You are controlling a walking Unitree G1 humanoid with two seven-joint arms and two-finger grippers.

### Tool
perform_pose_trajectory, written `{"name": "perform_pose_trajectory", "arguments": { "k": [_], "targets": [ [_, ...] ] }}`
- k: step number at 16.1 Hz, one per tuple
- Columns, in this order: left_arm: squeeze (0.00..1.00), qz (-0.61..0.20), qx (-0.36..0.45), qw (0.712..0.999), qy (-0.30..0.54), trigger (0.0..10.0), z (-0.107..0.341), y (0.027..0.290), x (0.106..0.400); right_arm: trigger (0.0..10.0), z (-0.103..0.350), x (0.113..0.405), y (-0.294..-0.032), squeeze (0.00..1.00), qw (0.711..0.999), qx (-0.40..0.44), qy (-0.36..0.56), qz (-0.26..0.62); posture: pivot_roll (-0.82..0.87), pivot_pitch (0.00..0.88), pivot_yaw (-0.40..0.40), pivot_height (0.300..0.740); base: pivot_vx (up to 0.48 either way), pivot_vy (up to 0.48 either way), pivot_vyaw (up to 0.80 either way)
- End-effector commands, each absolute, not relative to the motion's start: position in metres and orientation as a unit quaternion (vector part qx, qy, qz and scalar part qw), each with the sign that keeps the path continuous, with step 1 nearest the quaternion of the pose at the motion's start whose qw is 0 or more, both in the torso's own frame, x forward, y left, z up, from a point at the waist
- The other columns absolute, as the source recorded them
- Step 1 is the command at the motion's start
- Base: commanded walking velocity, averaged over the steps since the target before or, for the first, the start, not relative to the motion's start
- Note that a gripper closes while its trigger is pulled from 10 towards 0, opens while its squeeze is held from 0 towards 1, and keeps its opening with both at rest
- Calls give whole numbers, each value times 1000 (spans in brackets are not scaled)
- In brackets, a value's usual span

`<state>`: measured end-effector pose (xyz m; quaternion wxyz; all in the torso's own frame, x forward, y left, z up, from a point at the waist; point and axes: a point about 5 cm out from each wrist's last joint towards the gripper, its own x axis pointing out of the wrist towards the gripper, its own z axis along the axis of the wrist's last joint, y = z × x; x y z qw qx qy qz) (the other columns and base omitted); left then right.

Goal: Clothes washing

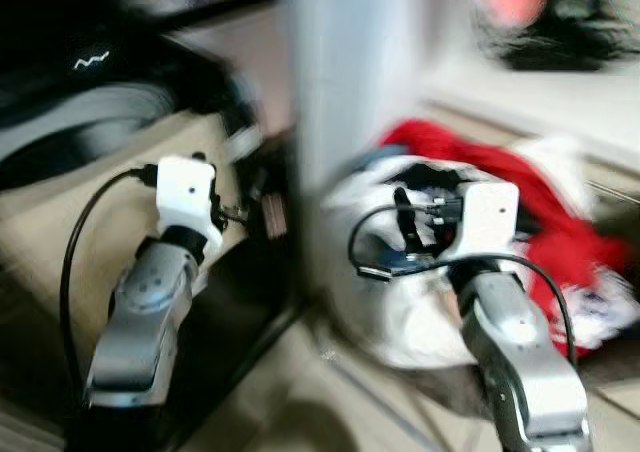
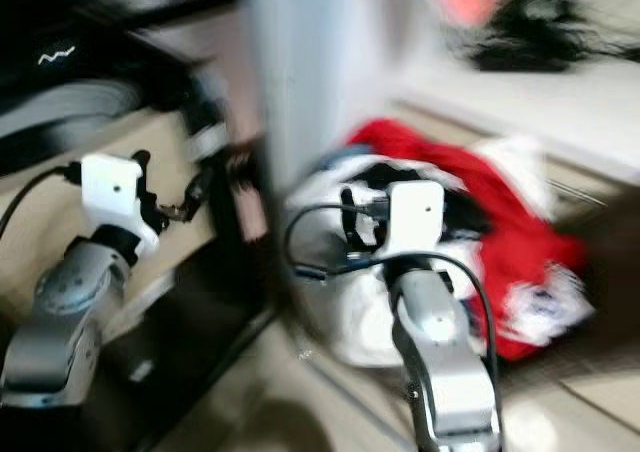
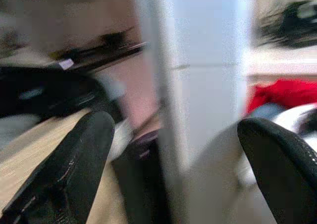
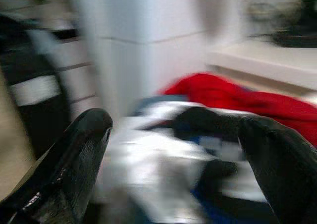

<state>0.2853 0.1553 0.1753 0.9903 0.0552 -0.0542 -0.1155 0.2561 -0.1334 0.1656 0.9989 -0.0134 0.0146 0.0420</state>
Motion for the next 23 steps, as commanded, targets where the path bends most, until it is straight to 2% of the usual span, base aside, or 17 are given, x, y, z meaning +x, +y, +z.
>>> {"name": "perform_pose_trajectory", "arguments": {
  "k": [1,6,7,10,12,17,23],
  "targets": [
    [0,-135,50,988,-54,10000,175,145,285,10000,166,254,-140,0,999,-19,10,33,-99,0,33,740,371,0,0],
    [0,-125,54,990,-50,10000,174,150,285,10000,168,255,-139,0,999,-17,7,48,-88,0,26,740,368,0,0],
    [0,-117,59,990,-47,10000,173,154,283,10000,167,255,-137,0,997,-41,13,65,-83,0,23,740,368,0,0],
    [0,-112,61,991,-41,10000,170,158,278,10000,165,254,-133,0,995,-50,20,79,-78,0,19,740,366,0,800],
    [0,-109,60,992,-35,10000,168,160,276,10000,162,253,-132,0,997,-25,22,76,-74,0,16,740,304,0,0],
    [0,-123,52,990,-37,10000,169,153,277,10000,158,249,-134,0,997,-19,33,69,-86,0,27,740,0,0,0],
    [0,-128,48,990,-37,10000,169,151,279,10000,158,246,-139,0,998,-14,33,56,-97,0,33,740,0,349,0]
  ]
}}
